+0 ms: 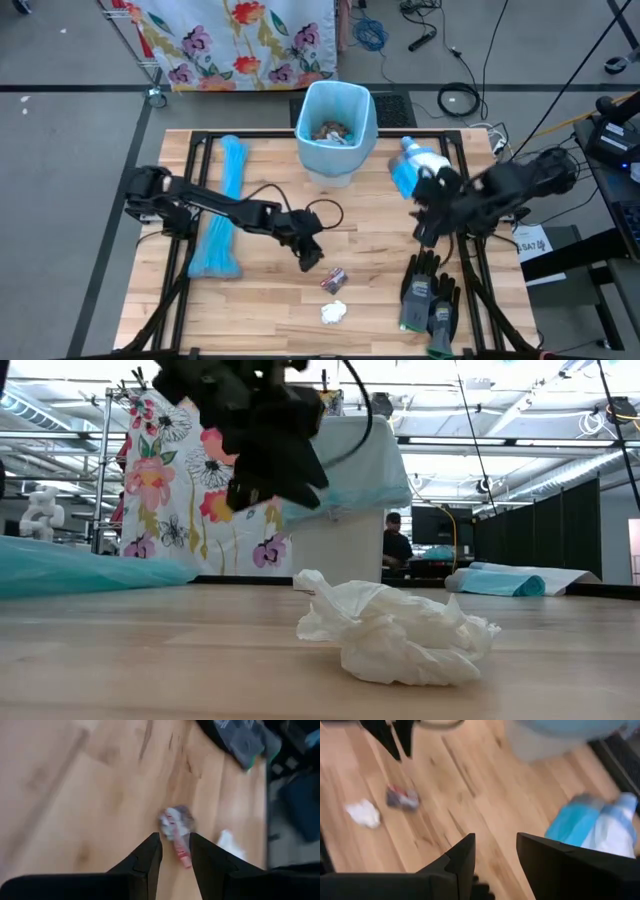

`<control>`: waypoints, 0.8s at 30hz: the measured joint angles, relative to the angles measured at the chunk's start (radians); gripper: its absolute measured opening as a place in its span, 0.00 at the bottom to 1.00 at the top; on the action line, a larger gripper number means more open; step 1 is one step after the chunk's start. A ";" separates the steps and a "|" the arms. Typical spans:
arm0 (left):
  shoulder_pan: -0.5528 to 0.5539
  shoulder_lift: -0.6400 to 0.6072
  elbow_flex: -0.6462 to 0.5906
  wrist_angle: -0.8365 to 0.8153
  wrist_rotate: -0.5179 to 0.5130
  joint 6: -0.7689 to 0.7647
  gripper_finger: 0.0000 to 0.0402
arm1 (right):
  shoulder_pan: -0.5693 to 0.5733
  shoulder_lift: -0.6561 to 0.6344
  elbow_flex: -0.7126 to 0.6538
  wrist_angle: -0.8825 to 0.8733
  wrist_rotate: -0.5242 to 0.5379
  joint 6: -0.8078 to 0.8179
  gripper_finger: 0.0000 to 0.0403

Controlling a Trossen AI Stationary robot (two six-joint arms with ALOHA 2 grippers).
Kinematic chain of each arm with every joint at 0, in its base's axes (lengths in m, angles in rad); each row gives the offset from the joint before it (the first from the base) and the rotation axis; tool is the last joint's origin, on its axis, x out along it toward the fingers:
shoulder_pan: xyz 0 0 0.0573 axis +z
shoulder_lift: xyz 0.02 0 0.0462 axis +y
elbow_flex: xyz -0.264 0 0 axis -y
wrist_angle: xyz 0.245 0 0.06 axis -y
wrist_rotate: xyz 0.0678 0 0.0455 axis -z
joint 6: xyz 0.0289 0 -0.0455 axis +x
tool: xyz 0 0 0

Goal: Place trash/remove bag and relplace
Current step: Put the white paper into the blue trash bag inside the white trash bin

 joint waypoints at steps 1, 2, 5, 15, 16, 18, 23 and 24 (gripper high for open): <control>-0.003 0.019 0.000 0.015 0.017 -0.072 0.26 | 0.022 -0.001 -0.039 0.003 0.001 0.025 0.33; -0.007 0.037 0.000 0.032 0.037 -0.138 0.26 | 0.041 -0.001 -0.079 0.006 0.001 0.053 0.33; -0.017 0.079 0.000 0.065 0.102 -0.284 0.26 | 0.094 0.000 -0.194 0.040 0.000 0.164 0.33; -0.025 0.177 0.000 0.090 0.153 -0.534 0.26 | 0.219 0.000 -0.415 0.273 0.001 0.308 0.33; -0.029 0.188 0.000 0.091 0.154 -0.553 0.26 | 0.225 0.000 -0.422 0.287 0.001 0.314 0.33; -0.037 0.209 0.000 0.092 0.154 -0.582 0.26 | 0.238 0.000 -0.432 0.307 0.003 0.332 0.33; -0.064 0.263 0.023 0.113 0.170 -0.604 0.26 | 0.256 0.000 -0.436 0.327 0.011 0.335 0.33; -0.069 0.271 0.034 0.117 0.171 -0.608 0.26 | 0.260 0.000 -0.436 0.332 0.021 0.336 0.33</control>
